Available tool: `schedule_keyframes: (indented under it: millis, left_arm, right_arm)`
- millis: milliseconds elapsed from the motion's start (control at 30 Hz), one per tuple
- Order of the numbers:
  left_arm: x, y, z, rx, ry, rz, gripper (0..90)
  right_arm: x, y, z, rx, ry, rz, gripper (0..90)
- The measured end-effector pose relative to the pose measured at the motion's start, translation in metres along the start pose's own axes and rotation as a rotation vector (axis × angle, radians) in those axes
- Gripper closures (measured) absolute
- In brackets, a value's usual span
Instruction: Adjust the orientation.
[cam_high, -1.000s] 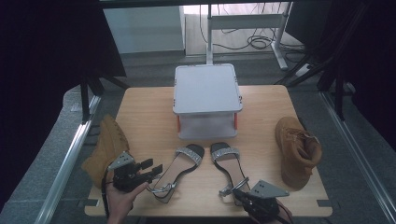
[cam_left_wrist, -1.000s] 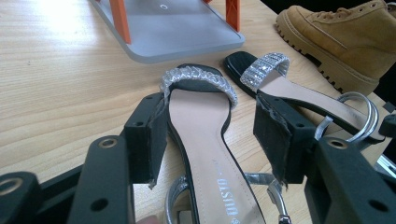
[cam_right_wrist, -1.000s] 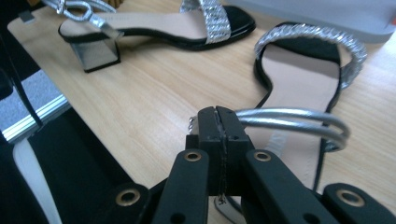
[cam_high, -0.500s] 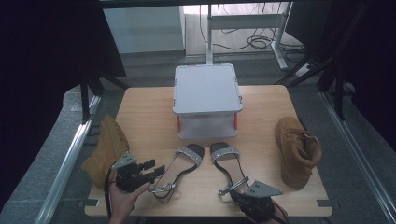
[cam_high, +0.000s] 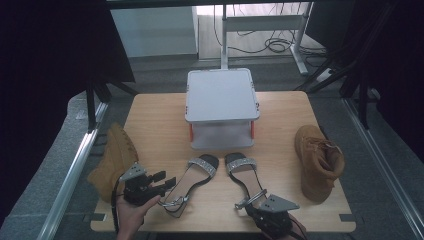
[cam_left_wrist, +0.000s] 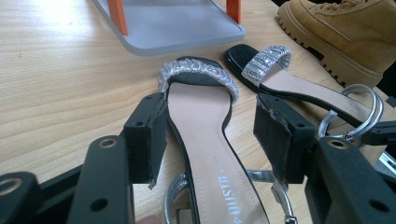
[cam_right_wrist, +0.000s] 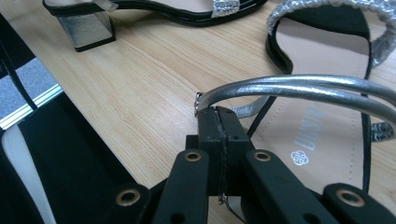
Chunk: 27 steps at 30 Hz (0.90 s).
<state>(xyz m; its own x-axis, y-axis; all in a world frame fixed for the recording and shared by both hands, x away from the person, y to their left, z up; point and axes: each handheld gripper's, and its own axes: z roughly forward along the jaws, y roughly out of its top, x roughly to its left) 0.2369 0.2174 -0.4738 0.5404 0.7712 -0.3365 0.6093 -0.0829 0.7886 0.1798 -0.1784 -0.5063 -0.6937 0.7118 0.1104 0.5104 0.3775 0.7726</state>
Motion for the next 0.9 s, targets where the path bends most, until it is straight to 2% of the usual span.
schedule_keyframes:
  millis: [400,900]
  left_arm:
    - [0.001,0.0,-0.001,0.0,0.0,0.003,43.6]
    - [0.002,0.0,-0.003,-0.001,0.004,0.002,43.5]
  right_arm:
    - [-0.008,-0.004,-0.007,-0.002,-0.03,0.017,89.7]
    - [-0.026,-0.011,-0.018,-0.015,-0.058,0.045,89.8]
